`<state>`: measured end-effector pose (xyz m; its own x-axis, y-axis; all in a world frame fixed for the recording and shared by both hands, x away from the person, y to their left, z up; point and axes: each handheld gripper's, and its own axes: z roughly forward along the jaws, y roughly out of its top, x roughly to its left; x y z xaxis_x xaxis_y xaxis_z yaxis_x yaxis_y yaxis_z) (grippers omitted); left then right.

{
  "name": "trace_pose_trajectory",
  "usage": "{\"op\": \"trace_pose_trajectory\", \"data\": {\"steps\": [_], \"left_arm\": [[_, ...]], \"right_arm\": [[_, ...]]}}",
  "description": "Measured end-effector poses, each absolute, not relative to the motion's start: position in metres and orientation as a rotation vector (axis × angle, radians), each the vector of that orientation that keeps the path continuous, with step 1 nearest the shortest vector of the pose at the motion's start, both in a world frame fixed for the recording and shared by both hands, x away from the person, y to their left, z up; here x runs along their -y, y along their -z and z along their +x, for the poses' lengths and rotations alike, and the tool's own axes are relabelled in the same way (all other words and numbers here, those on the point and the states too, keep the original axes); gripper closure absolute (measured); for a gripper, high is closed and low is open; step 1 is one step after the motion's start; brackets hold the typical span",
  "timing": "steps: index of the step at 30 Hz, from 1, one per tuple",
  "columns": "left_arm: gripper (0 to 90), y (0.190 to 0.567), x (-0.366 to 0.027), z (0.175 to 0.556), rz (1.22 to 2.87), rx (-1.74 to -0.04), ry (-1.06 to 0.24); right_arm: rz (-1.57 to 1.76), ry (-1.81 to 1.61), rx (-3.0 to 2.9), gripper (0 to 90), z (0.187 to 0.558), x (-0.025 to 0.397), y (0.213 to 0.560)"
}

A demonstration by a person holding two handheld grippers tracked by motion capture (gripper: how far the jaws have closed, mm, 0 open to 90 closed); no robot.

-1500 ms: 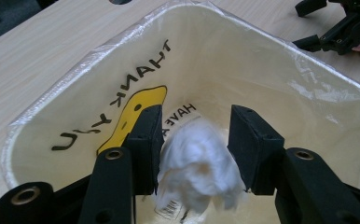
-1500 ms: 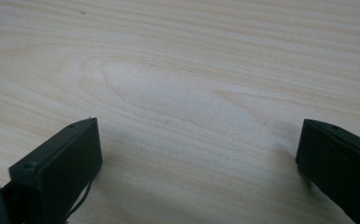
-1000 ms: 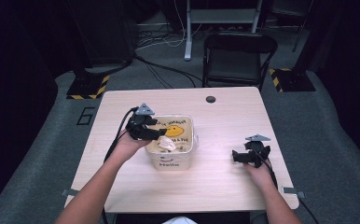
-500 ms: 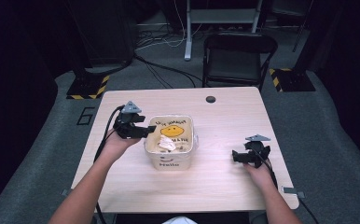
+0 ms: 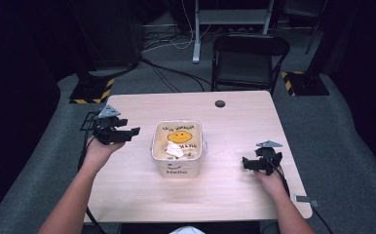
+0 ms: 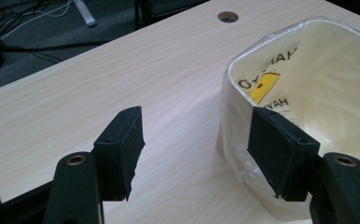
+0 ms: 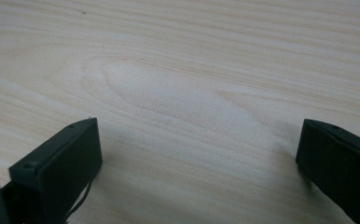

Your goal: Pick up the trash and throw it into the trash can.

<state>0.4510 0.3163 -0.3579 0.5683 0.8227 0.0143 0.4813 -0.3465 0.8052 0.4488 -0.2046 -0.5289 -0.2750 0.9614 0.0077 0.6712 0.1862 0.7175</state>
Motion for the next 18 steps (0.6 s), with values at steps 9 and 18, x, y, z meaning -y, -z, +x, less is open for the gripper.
{"op": "trace_pose_trajectory", "data": {"steps": [9,18], "left_arm": [[35.0,0.364,-0.338,0.445,1.99,-1.094,-0.556],[34.8,0.386,-0.346,0.441,1.99,-1.131,-0.537]], "right_arm": [[1.528,-0.861,-2.019,0.0,0.449,0.205,0.529],[1.528,-0.861,-2.019,0.0,0.449,0.205,0.529]]}}
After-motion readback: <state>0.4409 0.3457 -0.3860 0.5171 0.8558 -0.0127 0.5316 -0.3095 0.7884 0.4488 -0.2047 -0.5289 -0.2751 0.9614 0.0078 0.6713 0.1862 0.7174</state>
